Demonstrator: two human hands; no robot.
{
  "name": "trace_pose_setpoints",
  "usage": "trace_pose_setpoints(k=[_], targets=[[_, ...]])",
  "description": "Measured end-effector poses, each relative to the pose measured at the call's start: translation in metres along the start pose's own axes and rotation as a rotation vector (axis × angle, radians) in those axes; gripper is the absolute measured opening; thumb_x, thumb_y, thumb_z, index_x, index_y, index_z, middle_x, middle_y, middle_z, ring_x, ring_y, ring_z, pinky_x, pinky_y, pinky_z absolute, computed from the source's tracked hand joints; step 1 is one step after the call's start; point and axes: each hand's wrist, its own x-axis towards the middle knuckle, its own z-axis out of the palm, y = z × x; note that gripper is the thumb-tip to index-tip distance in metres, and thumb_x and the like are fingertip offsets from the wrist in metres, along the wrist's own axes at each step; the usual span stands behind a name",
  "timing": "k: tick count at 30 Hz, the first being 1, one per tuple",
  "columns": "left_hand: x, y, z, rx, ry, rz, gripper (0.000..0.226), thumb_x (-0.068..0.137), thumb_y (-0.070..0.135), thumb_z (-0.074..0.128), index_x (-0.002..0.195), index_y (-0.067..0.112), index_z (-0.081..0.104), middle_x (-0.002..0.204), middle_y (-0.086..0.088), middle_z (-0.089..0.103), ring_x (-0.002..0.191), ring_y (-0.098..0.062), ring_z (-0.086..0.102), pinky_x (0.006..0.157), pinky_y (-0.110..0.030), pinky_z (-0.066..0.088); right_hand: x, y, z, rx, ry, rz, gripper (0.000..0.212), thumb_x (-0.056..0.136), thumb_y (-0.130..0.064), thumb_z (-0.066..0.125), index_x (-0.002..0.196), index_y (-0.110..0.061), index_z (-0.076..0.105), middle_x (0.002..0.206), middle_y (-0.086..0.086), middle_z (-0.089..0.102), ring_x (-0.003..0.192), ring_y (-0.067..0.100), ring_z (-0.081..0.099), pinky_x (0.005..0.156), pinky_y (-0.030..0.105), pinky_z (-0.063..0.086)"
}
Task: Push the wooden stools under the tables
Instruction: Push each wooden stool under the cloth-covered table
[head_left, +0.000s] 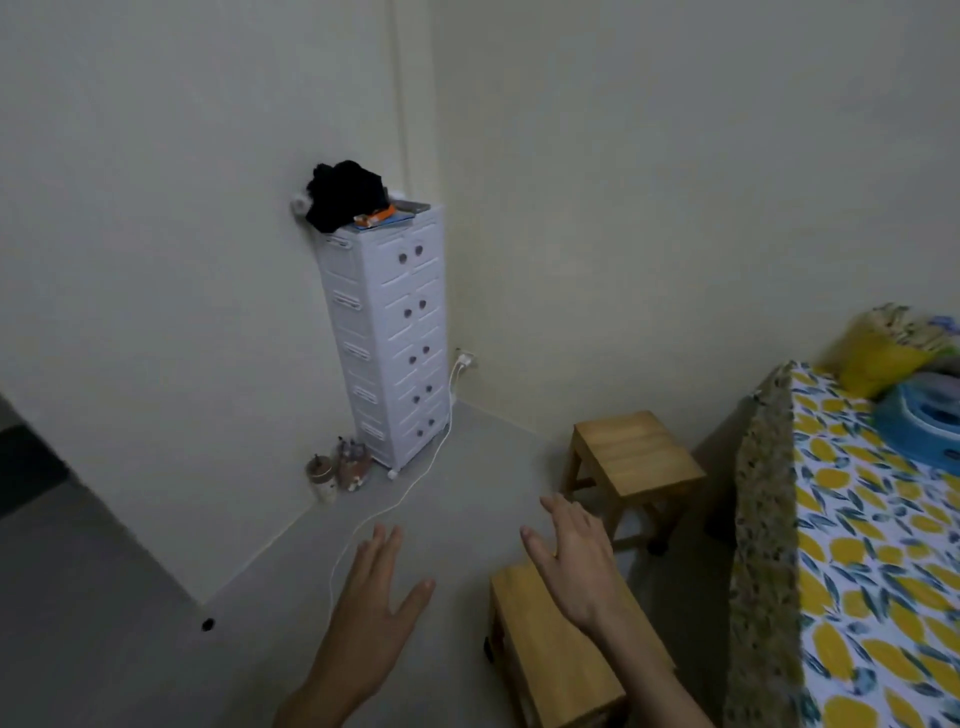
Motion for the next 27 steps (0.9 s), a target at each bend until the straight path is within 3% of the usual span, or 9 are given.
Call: trace_pose_setpoints(k=[7, 19, 24, 27], targets=[[0.178, -0.008, 0.007, -0.025, -0.2, 0.181, 0.065, 0.089, 0.044, 0.055, 0.145, 0.026, 0.029, 0.157, 0.009, 0.015, 0.146, -0.01, 0.005, 0.118, -0.031, 0.009, 0.123, 0.006, 0.035, -0.026, 0.116, 0.179, 0.063, 0.095, -0.059, 0.032, 0.147, -0.023, 0.032, 0.155, 0.0, 0.033, 0.144, 0.02, 0.023, 0.118, 0.037, 0.019], [0.448, 0.04, 0.054, 0.163, -0.682, 0.534, 0.065, 0.093, 0.044, 0.048, 0.149, 0.024, 0.019, 0.158, 0.009, 0.006, 0.146, -0.011, -0.004, 0.119, -0.032, 0.004, 0.276, 0.02, 0.044, 0.032, 0.301, 0.626, 0.06, 0.095, -0.053, 0.039, 0.148, -0.026, 0.026, 0.154, 0.0, 0.033, 0.142, 0.019, 0.026, 0.118, 0.043, 0.022], [0.533, 0.06, 0.128, 0.312, -0.876, 0.561, 0.077, 0.093, 0.048, 0.044, 0.15, 0.017, 0.004, 0.159, 0.002, -0.005, 0.146, -0.015, -0.01, 0.119, -0.032, 0.0, 0.336, 0.067, 0.045, 0.035, 0.336, 0.756, 0.065, 0.095, -0.058, 0.033, 0.15, -0.024, 0.025, 0.158, 0.0, 0.026, 0.146, 0.019, 0.016, 0.121, 0.042, 0.01], [0.581, 0.063, 0.171, 0.403, -0.96, 0.541, 0.093, 0.084, 0.066, 0.038, 0.15, 0.017, -0.006, 0.157, 0.007, -0.012, 0.145, -0.017, -0.013, 0.117, -0.032, 0.0, 0.377, 0.11, 0.049, 0.059, 0.329, 0.828, 0.07, 0.093, -0.064, 0.029, 0.15, -0.025, 0.024, 0.16, 0.0, 0.023, 0.148, 0.019, 0.012, 0.12, 0.041, 0.002]])
